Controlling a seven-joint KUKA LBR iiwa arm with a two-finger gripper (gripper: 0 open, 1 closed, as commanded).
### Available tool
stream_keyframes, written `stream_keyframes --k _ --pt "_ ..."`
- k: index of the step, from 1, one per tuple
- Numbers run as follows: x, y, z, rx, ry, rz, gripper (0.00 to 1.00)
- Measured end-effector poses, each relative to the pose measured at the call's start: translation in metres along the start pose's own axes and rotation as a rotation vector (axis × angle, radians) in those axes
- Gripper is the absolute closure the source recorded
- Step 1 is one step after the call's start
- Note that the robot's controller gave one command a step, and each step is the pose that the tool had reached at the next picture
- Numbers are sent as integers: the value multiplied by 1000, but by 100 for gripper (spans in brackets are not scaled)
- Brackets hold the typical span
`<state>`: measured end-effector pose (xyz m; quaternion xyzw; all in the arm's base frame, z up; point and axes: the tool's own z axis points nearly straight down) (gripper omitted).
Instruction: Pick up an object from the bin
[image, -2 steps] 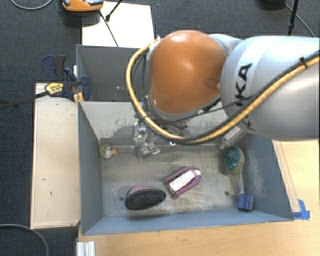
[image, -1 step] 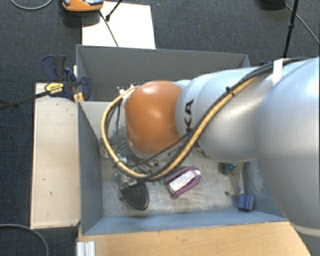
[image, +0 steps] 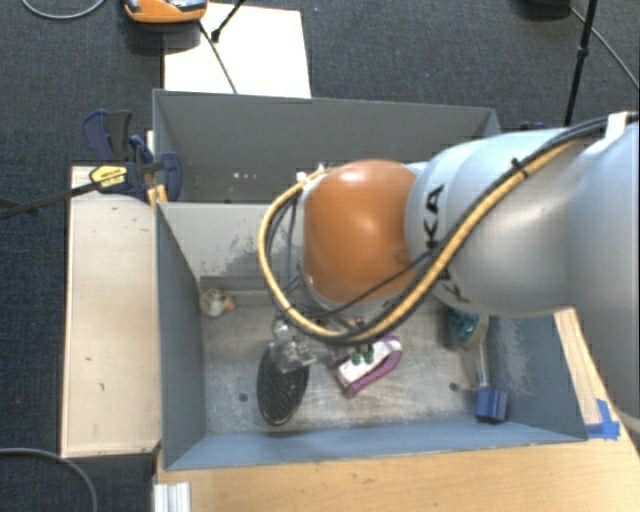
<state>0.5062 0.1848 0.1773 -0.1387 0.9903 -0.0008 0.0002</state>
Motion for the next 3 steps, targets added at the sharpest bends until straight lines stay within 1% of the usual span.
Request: stream_keyframes --k 1,2,3 --pt "-1 3 0 -2 -1 -3 0" --pt "-2 -6 105 -6 -7 63 0" --pt "-2 -6 104 -5 -8 65 100"
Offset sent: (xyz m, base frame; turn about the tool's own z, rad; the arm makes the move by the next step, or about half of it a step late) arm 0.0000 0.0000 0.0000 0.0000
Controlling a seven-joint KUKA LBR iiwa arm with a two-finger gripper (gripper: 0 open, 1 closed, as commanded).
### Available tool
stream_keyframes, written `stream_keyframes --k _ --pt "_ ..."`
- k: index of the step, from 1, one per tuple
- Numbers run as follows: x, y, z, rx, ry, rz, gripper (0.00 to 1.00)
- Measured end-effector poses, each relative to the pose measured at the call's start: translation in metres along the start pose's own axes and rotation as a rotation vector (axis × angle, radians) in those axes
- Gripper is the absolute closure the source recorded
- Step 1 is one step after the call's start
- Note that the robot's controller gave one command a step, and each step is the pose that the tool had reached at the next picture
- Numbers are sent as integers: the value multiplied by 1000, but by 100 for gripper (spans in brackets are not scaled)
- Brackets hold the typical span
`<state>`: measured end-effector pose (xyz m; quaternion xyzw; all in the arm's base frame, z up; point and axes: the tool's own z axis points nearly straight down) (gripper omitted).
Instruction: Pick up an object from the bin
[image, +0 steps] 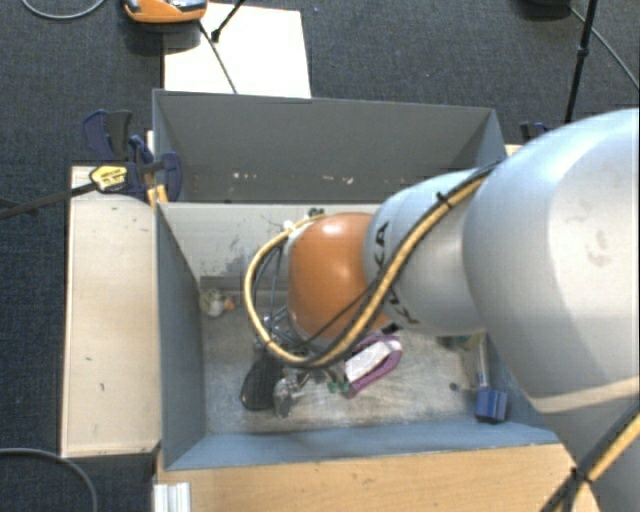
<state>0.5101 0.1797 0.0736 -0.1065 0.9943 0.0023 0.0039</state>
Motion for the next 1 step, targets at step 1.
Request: stream_keyframes --k 1 --pt "10 30 -161 2 -1 -100 100"
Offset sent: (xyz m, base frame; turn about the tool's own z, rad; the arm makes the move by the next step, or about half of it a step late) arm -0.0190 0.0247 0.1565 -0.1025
